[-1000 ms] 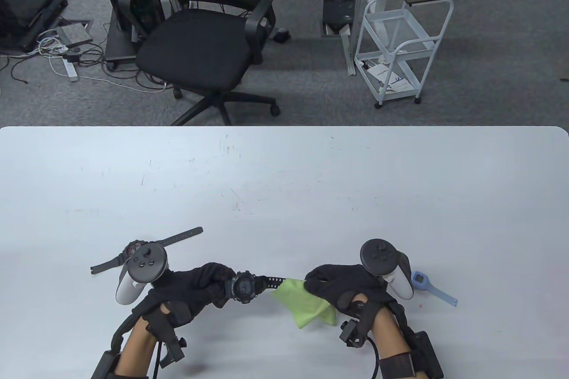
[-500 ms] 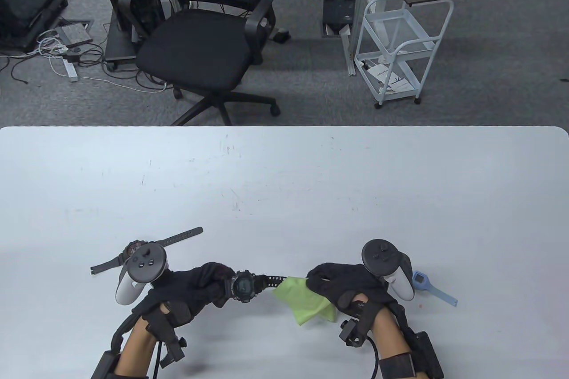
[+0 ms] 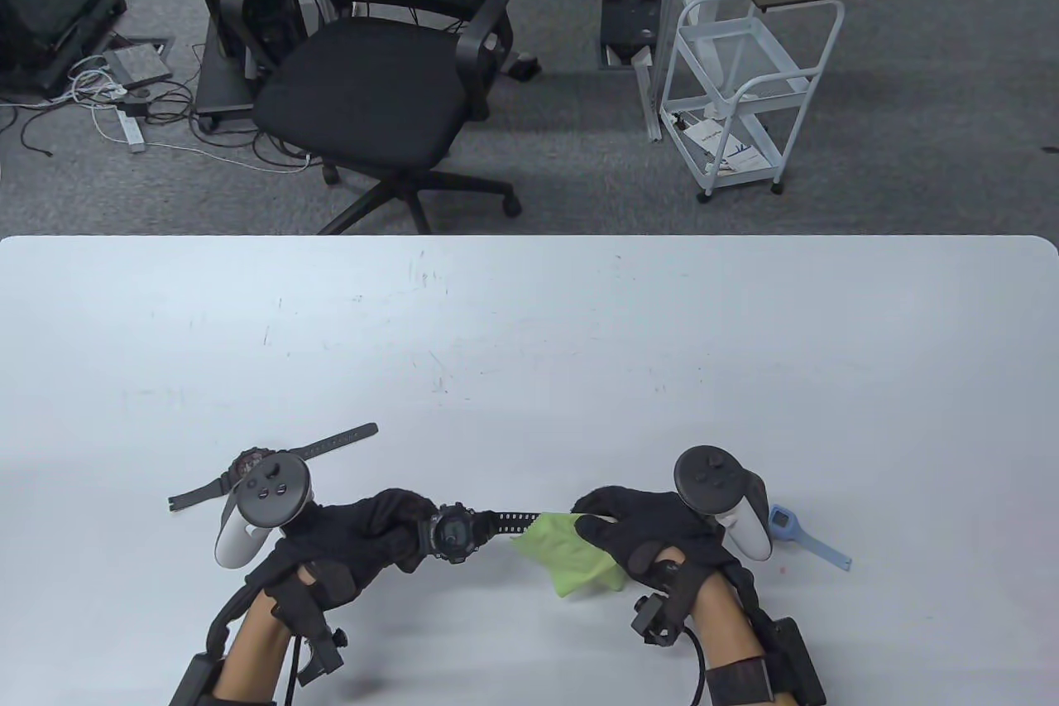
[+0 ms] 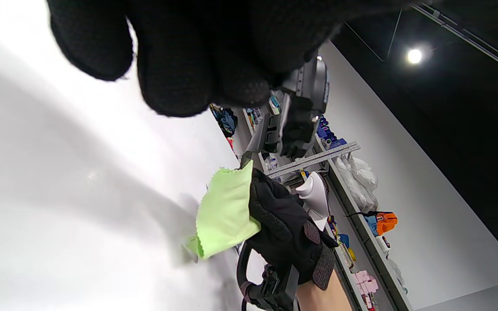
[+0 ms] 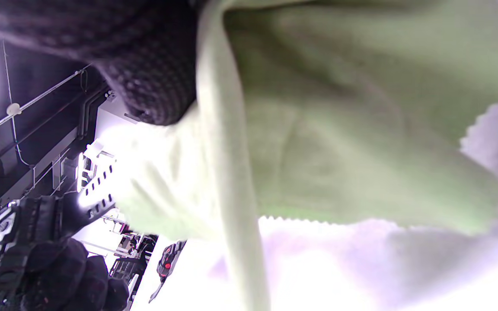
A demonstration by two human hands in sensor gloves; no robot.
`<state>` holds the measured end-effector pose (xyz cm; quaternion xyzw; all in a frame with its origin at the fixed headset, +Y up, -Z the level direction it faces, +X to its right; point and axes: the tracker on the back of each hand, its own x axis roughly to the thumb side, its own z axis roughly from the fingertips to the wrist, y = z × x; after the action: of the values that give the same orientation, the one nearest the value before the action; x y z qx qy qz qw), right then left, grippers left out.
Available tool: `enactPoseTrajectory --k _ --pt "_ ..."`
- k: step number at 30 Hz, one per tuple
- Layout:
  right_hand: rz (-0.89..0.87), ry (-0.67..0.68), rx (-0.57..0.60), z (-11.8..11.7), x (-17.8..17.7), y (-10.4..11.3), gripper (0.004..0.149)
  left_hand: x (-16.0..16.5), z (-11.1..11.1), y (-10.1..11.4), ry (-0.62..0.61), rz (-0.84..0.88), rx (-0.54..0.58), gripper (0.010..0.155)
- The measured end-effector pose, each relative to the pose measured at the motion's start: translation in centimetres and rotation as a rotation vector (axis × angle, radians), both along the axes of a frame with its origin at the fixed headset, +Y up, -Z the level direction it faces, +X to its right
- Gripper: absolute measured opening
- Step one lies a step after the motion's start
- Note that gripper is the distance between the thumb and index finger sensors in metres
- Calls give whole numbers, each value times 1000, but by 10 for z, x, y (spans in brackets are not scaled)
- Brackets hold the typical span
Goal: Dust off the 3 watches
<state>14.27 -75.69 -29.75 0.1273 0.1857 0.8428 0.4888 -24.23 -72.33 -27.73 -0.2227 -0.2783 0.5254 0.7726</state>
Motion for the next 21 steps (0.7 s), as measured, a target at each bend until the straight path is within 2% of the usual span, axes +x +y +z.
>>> enactPoseTrajectory --k 21 --pt "-13 -31 13 0 1 0 45 -1 0 1 6 5 1 53"
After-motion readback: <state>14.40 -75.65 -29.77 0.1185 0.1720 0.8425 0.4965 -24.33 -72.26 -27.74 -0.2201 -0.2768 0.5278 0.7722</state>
